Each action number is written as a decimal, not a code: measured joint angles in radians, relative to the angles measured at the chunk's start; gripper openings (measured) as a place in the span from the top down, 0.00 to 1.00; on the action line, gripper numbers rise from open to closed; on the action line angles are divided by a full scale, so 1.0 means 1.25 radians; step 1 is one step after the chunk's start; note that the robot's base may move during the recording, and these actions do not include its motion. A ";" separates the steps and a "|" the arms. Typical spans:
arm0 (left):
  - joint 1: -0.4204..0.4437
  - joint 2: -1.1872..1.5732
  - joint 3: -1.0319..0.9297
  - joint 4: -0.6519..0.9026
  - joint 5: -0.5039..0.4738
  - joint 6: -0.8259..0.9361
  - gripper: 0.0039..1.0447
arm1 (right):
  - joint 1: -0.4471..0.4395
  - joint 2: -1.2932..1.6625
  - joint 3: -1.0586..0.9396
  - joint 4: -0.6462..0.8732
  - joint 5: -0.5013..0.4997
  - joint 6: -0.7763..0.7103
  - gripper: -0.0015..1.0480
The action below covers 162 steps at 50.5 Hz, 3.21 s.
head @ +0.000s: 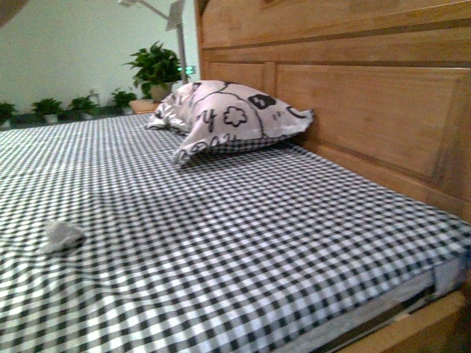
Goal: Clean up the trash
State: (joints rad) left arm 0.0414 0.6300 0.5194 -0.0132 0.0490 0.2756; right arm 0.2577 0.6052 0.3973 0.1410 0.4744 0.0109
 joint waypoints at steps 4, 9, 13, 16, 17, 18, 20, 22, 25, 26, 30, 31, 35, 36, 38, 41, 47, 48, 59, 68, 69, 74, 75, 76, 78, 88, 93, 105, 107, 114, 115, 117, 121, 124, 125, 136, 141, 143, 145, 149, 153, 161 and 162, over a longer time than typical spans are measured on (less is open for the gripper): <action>-0.001 0.009 -0.002 -0.001 0.004 0.001 0.77 | -0.001 0.000 0.000 0.000 0.003 0.000 0.81; 0.000 0.005 -0.003 -0.001 -0.003 0.000 0.77 | 0.000 0.001 0.000 0.000 0.000 0.000 0.81; 0.000 0.003 -0.005 0.000 0.000 0.000 0.77 | 0.001 0.001 0.000 0.000 -0.002 0.000 0.81; 0.001 0.001 -0.005 0.000 -0.008 -0.001 0.77 | 0.002 0.003 -0.001 0.000 -0.012 -0.001 0.81; 0.001 0.000 -0.005 0.000 -0.009 -0.002 0.77 | 0.002 0.003 -0.001 0.000 -0.013 -0.001 0.81; 0.003 -0.002 -0.005 0.000 -0.014 -0.003 0.77 | 0.002 0.003 -0.001 0.000 -0.013 -0.001 0.81; 0.004 -0.003 -0.005 0.000 -0.017 -0.004 0.77 | 0.002 0.003 -0.001 0.000 -0.013 -0.001 0.81; 0.004 -0.003 -0.005 0.000 -0.014 -0.004 0.77 | 0.002 0.002 -0.001 0.000 -0.012 -0.001 0.81; 0.003 -0.002 -0.005 0.000 -0.006 -0.003 0.77 | 0.002 0.002 -0.001 0.000 -0.005 0.000 0.81; 0.002 0.001 -0.005 0.000 0.001 -0.003 0.77 | 0.001 0.002 -0.001 0.000 -0.002 0.000 0.81; 0.000 0.001 -0.005 0.000 0.005 -0.003 0.77 | 0.000 0.001 -0.001 0.000 0.003 0.000 0.81; 0.000 0.001 -0.005 0.000 0.005 -0.003 0.77 | 0.000 0.001 -0.001 0.000 0.003 0.000 0.81; 0.000 0.001 -0.005 0.000 0.002 -0.003 0.77 | 0.000 0.001 -0.001 0.000 0.002 0.000 0.81; 0.000 0.001 -0.005 0.000 0.002 -0.003 0.77 | 0.000 0.001 -0.001 0.000 0.002 0.000 0.81; 0.000 0.001 -0.005 0.000 0.002 -0.003 0.77 | 0.000 0.001 -0.001 0.000 0.000 0.000 0.81; 0.000 0.001 -0.005 0.000 0.002 -0.003 0.77 | 0.000 0.001 -0.001 0.000 -0.001 0.000 0.81; 0.005 0.020 0.033 -0.108 0.016 -0.057 0.77 | 0.000 0.002 -0.001 0.000 -0.001 0.000 0.81; 0.008 0.024 0.039 -0.124 0.024 -0.062 0.77 | 0.000 0.002 -0.001 0.000 -0.001 0.000 0.81; 0.105 0.150 0.071 -0.083 0.118 -0.095 0.77 | 0.000 0.001 -0.001 0.000 -0.001 0.000 0.81; 0.130 0.295 0.131 0.041 0.202 -0.025 0.77 | 0.000 0.001 -0.001 0.000 -0.001 0.000 0.81; 0.130 0.306 0.136 0.048 0.208 -0.016 0.77 | 0.000 0.001 -0.001 0.000 -0.001 0.000 0.81; 0.132 0.413 0.182 0.090 0.262 0.049 0.77 | 0.000 0.001 -0.001 0.000 -0.001 0.000 0.81; 0.132 0.436 0.193 0.090 0.276 0.064 0.77 | 0.000 0.001 -0.001 0.000 -0.001 0.000 0.81; 0.132 0.459 0.204 0.090 0.286 0.080 0.77 | 0.000 0.001 -0.001 0.000 -0.001 0.000 0.81; 0.131 0.504 0.226 0.086 0.305 0.111 0.77 | 0.000 0.001 -0.001 0.000 -0.001 0.000 0.81; 0.115 0.659 0.314 0.033 0.363 0.195 0.77 | 0.000 0.001 -0.001 0.000 0.000 0.000 0.81; 0.094 0.712 0.347 0.010 0.381 0.229 0.77 | 0.000 0.001 -0.001 0.000 -0.001 0.000 0.81; 0.020 0.833 0.425 -0.105 0.401 0.363 0.77 | 0.000 0.001 -0.001 0.000 0.000 0.000 0.81; 0.016 0.849 0.433 -0.117 0.401 0.379 0.77 | 0.000 0.001 -0.001 0.000 0.000 0.000 0.81; 0.011 0.891 0.458 -0.137 0.399 0.407 0.77 | 0.000 0.001 -0.001 0.000 -0.001 0.000 0.81; 0.011 0.895 0.460 -0.138 0.399 0.409 0.77 | 0.000 0.001 -0.001 0.000 -0.001 0.000 0.81; 0.011 0.903 0.466 -0.139 0.398 0.412 0.77 | 0.000 0.001 -0.001 0.000 -0.001 0.000 0.81; 0.011 0.924 0.487 -0.154 0.398 0.417 0.77 | 0.000 0.001 -0.001 0.000 -0.001 0.000 0.81; 0.011 0.934 0.500 -0.171 0.397 0.424 0.77 | 0.000 0.001 -0.001 0.000 -0.001 0.000 0.81; 0.012 0.938 0.504 -0.180 0.396 0.429 0.77 | 0.000 0.001 -0.001 0.000 -0.001 0.000 0.81; 0.026 0.975 0.535 -0.226 0.374 0.470 0.77 | 0.000 0.001 -0.001 0.000 0.000 0.000 0.81; 0.033 0.989 0.543 -0.228 0.363 0.482 0.77 | 0.000 0.001 -0.001 0.000 0.000 0.000 0.81; 0.035 0.992 0.546 -0.228 0.360 0.484 0.77 | 0.000 0.001 -0.001 0.000 -0.001 0.000 0.81; 0.037 0.996 0.549 -0.228 0.356 0.488 0.77 | 0.000 0.001 -0.001 0.000 -0.001 0.000 0.81; 0.042 1.006 0.559 -0.228 0.344 0.499 0.77 | 0.000 0.001 -0.001 0.000 -0.001 0.000 0.81; 0.046 1.018 0.567 -0.226 0.338 0.506 0.77 | 0.000 0.001 -0.001 0.000 -0.001 0.000 0.81; 0.047 1.035 0.574 -0.229 0.331 0.519 0.77 | 0.000 0.001 -0.001 0.000 -0.001 0.000 0.81; 0.047 1.038 0.575 -0.229 0.329 0.522 0.77 | 0.000 0.001 -0.001 0.000 -0.001 0.000 0.81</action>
State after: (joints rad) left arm 0.1001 1.9270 1.2377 -0.2993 0.4606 0.9283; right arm 0.2581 0.6067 0.3965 0.1410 0.4736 0.0109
